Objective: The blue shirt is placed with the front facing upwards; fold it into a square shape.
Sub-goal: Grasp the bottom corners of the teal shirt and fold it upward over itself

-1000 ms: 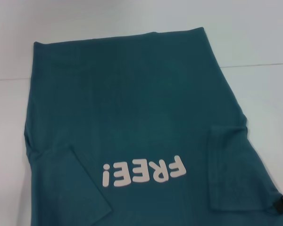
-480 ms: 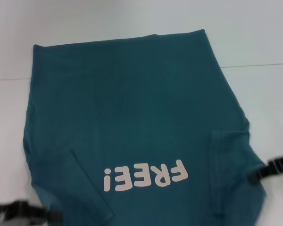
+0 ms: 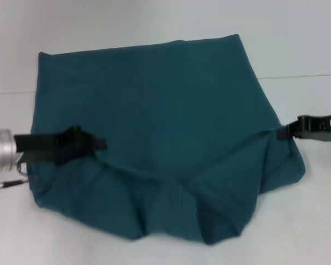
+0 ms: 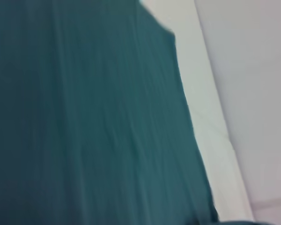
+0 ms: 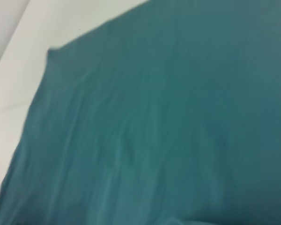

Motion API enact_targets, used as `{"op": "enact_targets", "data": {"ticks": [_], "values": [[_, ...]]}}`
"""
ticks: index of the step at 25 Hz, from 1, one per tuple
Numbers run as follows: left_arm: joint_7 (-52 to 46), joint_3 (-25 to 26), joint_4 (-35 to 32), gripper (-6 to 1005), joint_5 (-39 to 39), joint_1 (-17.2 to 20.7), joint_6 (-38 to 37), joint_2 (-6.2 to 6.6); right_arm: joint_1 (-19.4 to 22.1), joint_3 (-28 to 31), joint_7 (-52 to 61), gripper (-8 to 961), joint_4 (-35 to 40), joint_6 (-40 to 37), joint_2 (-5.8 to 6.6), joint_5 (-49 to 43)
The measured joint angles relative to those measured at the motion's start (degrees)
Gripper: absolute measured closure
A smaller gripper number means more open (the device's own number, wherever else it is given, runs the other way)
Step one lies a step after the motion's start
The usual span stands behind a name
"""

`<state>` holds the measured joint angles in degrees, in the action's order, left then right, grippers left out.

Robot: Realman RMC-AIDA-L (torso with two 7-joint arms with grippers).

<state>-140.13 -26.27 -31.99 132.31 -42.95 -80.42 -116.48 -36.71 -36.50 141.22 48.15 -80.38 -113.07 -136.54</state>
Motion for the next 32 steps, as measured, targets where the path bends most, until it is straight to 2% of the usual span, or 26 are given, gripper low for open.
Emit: {"op": "enact_targets", "data": {"ticks": [5, 10, 15, 22, 32], "values": [[-0.42, -0.04, 0.61, 880, -0.63, -3.13, 10.82, -1.07, -1.67, -0.41, 0.18, 873, -2.08, 8.74, -0.26, -0.26], [-0.99, -0.10, 1.14, 878, -0.70, -5.73, 18.57, -1.23, -3.91, -0.50, 0.19, 868, -3.12, 14.39, -0.63, -0.11], [-1.59, -0.17, 1.18, 876, -0.68, -6.47, 23.05, -1.46, -6.25, -0.98, 0.15, 864, -5.60, 19.69, -0.91, -0.35], [-1.53, -0.19, 2.12, 873, -0.72, -6.92, 30.50, -1.83, -9.08, -6.48, 0.02, 858, -12.08, 29.34, -0.21, -1.62], [-0.82, -2.78, 2.57, 869, -0.86, -9.35, 36.45, -1.55, -13.80, -8.00, 0.02, 849, -13.27, 36.12, -0.87, -8.66]]}}
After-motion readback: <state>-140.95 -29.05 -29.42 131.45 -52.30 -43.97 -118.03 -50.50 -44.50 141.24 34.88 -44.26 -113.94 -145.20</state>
